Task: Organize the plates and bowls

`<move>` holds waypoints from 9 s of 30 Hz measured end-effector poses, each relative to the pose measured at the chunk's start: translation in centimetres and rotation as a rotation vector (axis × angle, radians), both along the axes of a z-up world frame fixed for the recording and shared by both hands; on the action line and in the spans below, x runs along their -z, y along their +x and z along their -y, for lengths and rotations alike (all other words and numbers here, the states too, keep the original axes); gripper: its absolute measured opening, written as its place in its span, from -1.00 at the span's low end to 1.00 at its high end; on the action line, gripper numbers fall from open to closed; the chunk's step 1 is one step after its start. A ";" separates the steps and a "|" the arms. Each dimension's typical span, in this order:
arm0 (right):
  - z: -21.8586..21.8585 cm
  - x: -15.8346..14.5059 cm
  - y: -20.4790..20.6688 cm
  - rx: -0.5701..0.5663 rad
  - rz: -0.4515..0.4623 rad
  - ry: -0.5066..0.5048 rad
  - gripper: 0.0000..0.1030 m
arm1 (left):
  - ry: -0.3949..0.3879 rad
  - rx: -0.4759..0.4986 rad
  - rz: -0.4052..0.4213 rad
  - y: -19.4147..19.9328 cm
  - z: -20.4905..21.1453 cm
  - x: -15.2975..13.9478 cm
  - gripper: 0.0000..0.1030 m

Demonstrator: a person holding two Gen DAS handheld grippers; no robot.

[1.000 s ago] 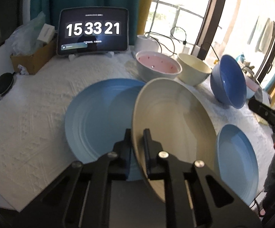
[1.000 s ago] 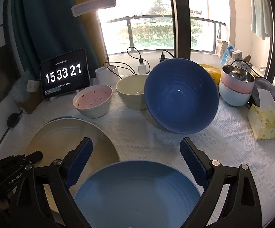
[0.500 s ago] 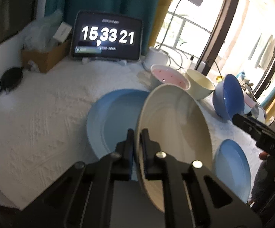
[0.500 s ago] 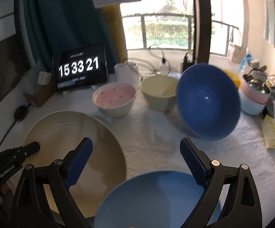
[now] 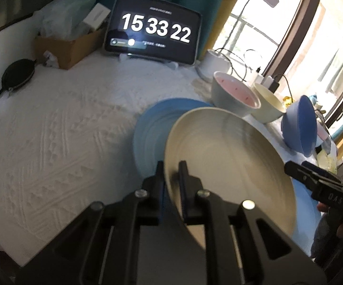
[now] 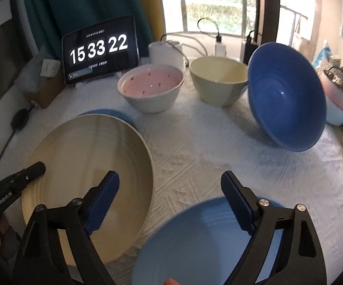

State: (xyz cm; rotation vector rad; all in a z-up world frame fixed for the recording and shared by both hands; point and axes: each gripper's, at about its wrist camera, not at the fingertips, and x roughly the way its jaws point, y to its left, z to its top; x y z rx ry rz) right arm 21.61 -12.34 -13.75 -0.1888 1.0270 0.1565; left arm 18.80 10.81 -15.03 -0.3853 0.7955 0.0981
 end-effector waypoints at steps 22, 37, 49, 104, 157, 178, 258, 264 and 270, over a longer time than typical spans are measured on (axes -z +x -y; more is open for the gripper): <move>-1.6 1.8 -0.2 -0.051 -0.074 0.001 -0.50 | -0.015 0.035 0.012 -0.4 0.4 0.0 -0.77; -0.1 -1.0 -2.1 -0.025 0.002 0.020 -0.51 | 0.032 0.078 0.057 -1.4 3.3 -2.2 -0.77; 3.4 -2.9 -4.3 0.028 0.048 0.059 -0.51 | 0.070 0.141 0.070 -2.4 7.1 -3.4 -0.75; 15.6 -0.8 -9.6 0.229 0.110 -0.011 -0.45 | 0.269 0.320 -0.072 -0.3 21.3 2.1 -0.29; 5.5 -4.1 -3.4 0.097 0.175 -0.018 0.03 | 0.177 0.081 0.063 -0.5 6.8 -4.2 0.32; -0.7 -0.8 0.3 0.016 0.081 -0.027 0.05 | 0.179 -0.049 -0.003 1.0 -1.6 -1.9 0.32; -1.2 -1.6 -2.9 -0.065 0.014 0.050 -0.65 | 0.244 0.049 0.025 -1.9 4.2 -3.1 -0.44; 0.3 -2.6 -3.7 -0.050 0.041 0.060 -0.65 | 0.253 0.064 0.044 -2.3 6.0 -3.9 -0.44; 2.0 -3.5 -4.1 -0.026 0.067 0.065 -0.65 | 0.258 0.088 0.059 -2.3 8.0 -4.3 -0.44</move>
